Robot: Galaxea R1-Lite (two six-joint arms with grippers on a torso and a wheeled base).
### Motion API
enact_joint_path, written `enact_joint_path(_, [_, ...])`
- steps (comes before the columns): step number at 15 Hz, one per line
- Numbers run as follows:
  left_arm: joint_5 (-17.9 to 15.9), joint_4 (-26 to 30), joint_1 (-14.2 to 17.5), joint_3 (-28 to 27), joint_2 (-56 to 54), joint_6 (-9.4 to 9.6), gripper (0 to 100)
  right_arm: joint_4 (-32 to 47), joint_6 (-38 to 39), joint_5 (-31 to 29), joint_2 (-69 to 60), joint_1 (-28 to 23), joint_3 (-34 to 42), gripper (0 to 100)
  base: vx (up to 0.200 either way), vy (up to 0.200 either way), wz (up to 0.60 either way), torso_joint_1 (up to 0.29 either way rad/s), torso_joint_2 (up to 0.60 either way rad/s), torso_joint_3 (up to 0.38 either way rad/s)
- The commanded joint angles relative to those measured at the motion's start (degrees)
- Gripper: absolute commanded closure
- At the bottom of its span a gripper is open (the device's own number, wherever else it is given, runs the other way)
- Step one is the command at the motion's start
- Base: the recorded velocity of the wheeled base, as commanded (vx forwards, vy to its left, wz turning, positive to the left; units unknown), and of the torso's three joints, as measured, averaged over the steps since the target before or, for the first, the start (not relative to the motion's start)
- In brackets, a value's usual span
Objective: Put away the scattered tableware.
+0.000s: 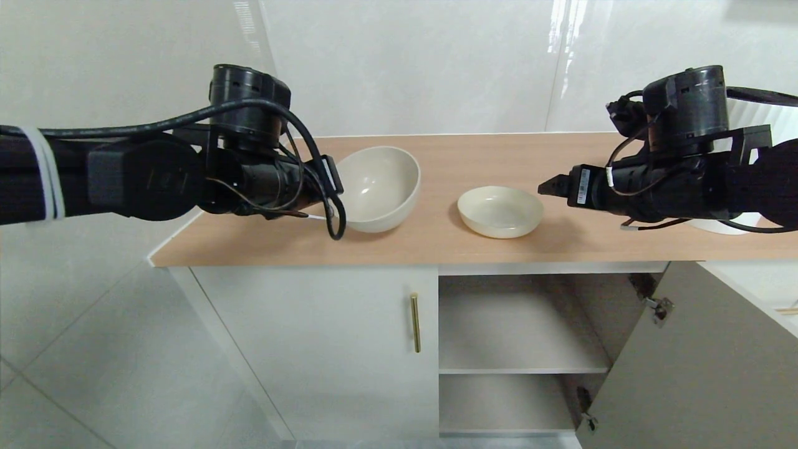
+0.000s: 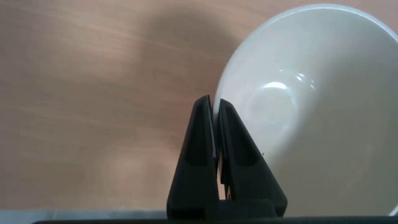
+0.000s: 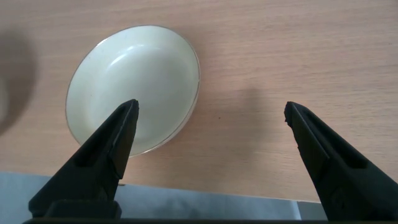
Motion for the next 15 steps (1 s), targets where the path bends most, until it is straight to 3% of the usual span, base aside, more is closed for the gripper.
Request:
enact_joint_path(1, [-0.3,0.0,0.0,2.7,-5.7,-0.05,100,0.0,0.0,0.0,1.1,0.2,-0.2,0,0.000,0.000,0.00,0.000,0.00,0.000])
enact_joint_path(6, [-6.4,-0.1,-0.2,8.6,-15.3,-0.05,100,-0.4,0.9,-5.3,8.4,2.3,-3.5,0,0.000,0.000,0.00,0.000,0.00,0.000])
enact_joint_path(12, [-6.7,-0.1,-0.7,8.7,-15.1,-0.05,100,-2.2,2.3,-7.1,11.3,2.4,-5.1,0,0.000,0.000,0.00,0.000,0.00,0.000])
enact_joint_path(13, [-6.7,-0.1,-0.7,8.7,-15.1,-0.05,100,-2.2,2.3,-7.0,11.3,2.3,-5.1,100,0.000,0.000,0.00,0.000,0.00,0.000])
enact_joint_path(15, [-6.8,-0.1,-0.7,8.7,-15.1,-0.05,100,-2.2,2.3,-6.9,11.7,2.4,-5.1,100,0.000,0.000,0.00,0.000,0.00,0.000])
